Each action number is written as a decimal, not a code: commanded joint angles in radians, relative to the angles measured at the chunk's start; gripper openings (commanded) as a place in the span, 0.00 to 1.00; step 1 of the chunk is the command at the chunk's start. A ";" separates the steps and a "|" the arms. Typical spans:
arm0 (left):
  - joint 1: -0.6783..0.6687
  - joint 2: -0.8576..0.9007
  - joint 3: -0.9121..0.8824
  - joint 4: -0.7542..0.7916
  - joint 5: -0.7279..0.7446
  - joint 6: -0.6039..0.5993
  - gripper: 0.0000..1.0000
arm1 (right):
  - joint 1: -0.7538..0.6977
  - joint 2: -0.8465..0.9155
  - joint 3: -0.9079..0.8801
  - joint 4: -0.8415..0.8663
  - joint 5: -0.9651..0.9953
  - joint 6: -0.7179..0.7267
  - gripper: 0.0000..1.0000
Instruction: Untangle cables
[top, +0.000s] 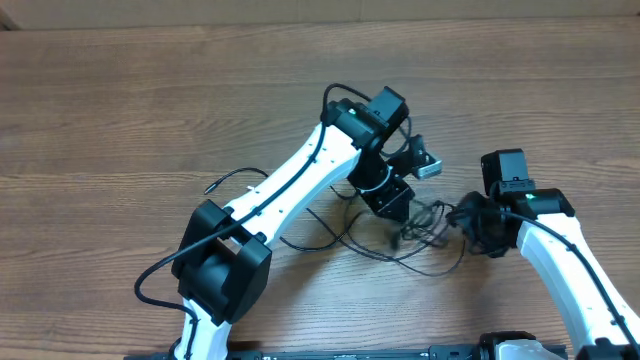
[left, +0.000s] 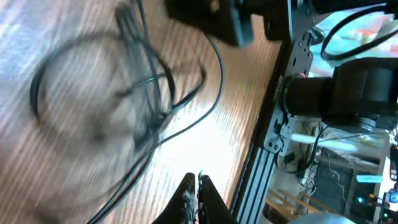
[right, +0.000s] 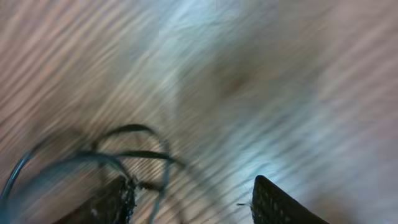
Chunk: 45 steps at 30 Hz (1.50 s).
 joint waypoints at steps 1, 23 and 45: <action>0.060 -0.039 0.011 -0.004 0.032 0.036 0.04 | -0.004 0.005 -0.002 -0.018 0.120 0.088 0.58; 0.024 -0.021 0.010 0.303 -0.288 -0.660 0.06 | -0.003 0.005 -0.002 -0.002 -0.076 -0.059 0.59; -0.037 0.187 0.010 0.434 -0.339 -0.420 0.29 | -0.003 0.005 -0.002 -0.002 -0.076 -0.059 0.59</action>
